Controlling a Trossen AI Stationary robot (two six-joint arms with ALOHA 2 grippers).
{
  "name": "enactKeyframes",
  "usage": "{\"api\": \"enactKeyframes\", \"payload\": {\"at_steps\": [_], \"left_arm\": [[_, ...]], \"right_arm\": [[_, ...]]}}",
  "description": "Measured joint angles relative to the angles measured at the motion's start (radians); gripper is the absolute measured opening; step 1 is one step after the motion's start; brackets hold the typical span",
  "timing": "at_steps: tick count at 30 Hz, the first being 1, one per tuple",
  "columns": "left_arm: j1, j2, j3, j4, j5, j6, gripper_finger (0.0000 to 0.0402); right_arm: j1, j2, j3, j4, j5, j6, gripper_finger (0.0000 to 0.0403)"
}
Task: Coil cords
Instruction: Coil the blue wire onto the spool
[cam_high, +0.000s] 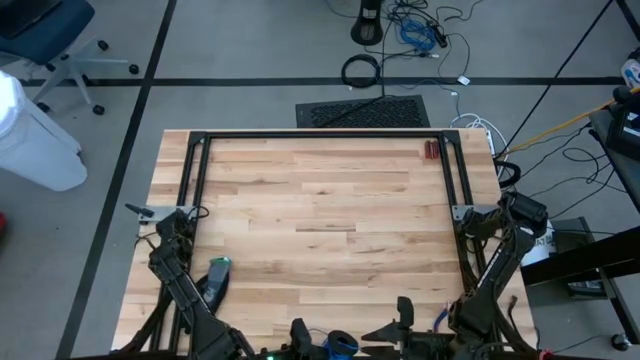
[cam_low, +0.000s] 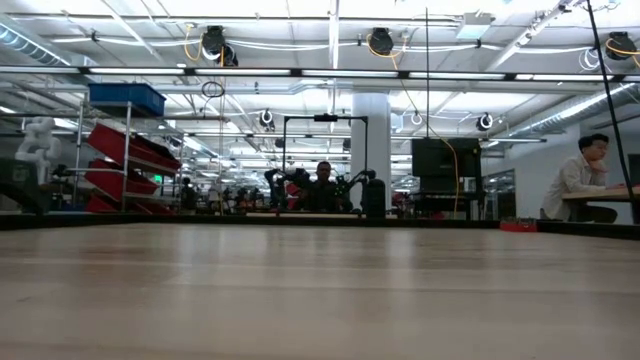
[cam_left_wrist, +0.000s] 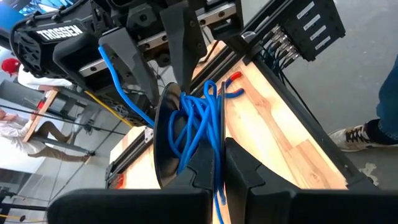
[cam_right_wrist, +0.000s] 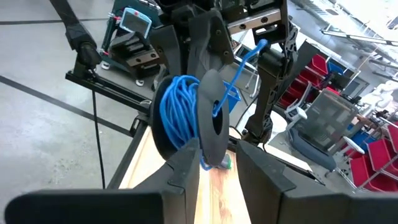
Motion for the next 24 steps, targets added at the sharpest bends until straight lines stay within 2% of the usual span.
{"api": "enactKeyframes", "payload": {"at_steps": [12, 20, 24], "left_arm": [[0.003, 0.0, 0.0, 0.022, 0.003, 0.0, 0.0014], [0.014, 0.0, 0.0, 0.025, 0.05, -0.001, 0.0014], [0.019, -0.001, 0.0, 0.032, 0.066, -0.002, 0.0014]], "right_arm": [[-0.022, 0.0, 0.0, -0.002, -0.03, 0.008, 0.0091], [-0.05, 0.0, 0.0, 0.0, -0.105, 0.02, 0.0091], [-0.057, 0.0, 0.0, -0.001, -0.106, 0.038, 0.0091]]}}
